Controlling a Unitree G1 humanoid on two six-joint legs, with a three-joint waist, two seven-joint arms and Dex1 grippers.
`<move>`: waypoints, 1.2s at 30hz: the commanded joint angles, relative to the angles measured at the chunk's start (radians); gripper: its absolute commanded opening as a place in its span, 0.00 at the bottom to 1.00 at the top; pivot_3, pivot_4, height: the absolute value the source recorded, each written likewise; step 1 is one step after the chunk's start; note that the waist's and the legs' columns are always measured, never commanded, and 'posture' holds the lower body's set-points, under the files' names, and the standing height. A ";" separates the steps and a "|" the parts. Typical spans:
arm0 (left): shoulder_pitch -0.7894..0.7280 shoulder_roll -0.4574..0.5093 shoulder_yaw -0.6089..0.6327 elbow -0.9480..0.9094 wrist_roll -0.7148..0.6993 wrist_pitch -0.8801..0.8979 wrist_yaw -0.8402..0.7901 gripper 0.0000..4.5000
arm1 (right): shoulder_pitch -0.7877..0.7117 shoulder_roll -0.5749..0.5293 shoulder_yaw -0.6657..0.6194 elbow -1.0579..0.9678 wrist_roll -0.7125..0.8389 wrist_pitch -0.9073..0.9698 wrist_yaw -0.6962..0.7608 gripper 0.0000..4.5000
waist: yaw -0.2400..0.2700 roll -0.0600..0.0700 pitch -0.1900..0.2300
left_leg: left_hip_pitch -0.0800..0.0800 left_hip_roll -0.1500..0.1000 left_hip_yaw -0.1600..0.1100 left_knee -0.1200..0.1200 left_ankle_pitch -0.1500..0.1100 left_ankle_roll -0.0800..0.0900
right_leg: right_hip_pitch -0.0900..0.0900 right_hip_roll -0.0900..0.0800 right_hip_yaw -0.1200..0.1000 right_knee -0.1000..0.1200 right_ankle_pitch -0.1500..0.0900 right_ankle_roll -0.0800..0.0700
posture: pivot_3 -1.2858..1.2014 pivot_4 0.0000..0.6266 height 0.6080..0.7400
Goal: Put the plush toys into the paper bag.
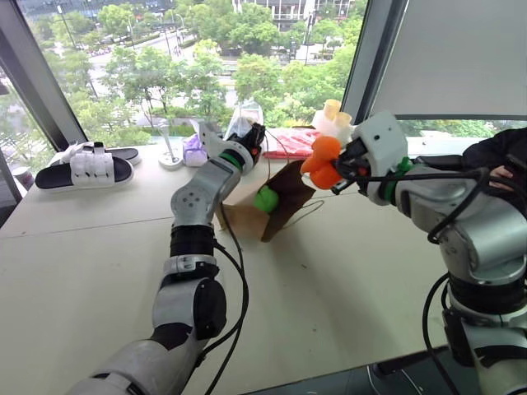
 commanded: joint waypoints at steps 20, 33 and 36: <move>-0.023 -0.059 0.050 -0.094 -0.107 0.064 0.045 0.00 | -0.102 0.272 0.279 0.666 -0.195 -0.498 0.050 0.00 | -0.005 0.000 0.000 | 0.001 0.000 0.001 0.000 0.000 0.000 | 0.000 0.000 0.000 0.001 0.000 0.000 | 0.52 0.24 1.00; -0.012 -0.048 0.055 -0.097 -0.127 0.054 0.064 0.00 | -0.124 0.326 0.255 0.787 -0.268 -0.616 0.087 1.00 | -0.006 0.000 0.000 | 0.000 0.000 0.000 0.000 0.000 0.000 | -0.001 0.000 0.000 0.001 0.000 0.000 | 0.52 0.24 1.00; -0.024 -0.043 0.062 -0.080 -0.128 0.047 0.058 0.00 | -0.109 0.318 0.235 0.757 -0.263 -0.629 0.094 1.00 | -0.006 0.000 0.000 | 0.000 0.000 0.000 0.000 0.000 0.000 | -0.001 0.000 0.000 0.001 0.000 0.000 | 0.52 0.24 1.00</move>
